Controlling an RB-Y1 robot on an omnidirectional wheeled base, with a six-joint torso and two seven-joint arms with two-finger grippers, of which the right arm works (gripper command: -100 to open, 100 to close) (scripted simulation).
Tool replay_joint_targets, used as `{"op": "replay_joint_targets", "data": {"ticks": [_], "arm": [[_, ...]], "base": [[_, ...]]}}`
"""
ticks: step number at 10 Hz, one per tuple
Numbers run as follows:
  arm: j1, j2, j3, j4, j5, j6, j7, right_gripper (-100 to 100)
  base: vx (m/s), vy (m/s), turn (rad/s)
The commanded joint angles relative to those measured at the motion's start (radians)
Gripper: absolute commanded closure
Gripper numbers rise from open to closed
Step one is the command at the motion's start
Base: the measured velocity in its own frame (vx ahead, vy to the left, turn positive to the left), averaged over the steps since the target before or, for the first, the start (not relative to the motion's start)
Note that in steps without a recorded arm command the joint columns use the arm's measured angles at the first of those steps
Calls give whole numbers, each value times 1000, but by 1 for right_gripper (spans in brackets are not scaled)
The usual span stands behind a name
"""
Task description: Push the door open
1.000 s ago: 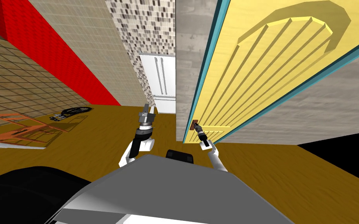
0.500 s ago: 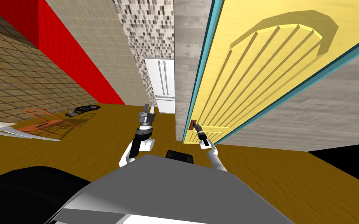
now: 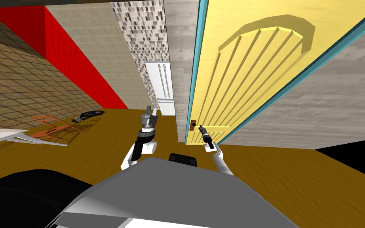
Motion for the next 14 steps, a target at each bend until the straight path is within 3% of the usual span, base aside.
{"op": "replay_joint_targets", "data": {"ticks": [1, 14], "arm": [[8, -12, -3, -5, 19, -3, 34, -100], [79, -110, -28, -65, 182, -5, 285, -100]], "base": [[-60, 152, -60], [-63, 95, -63]]}}
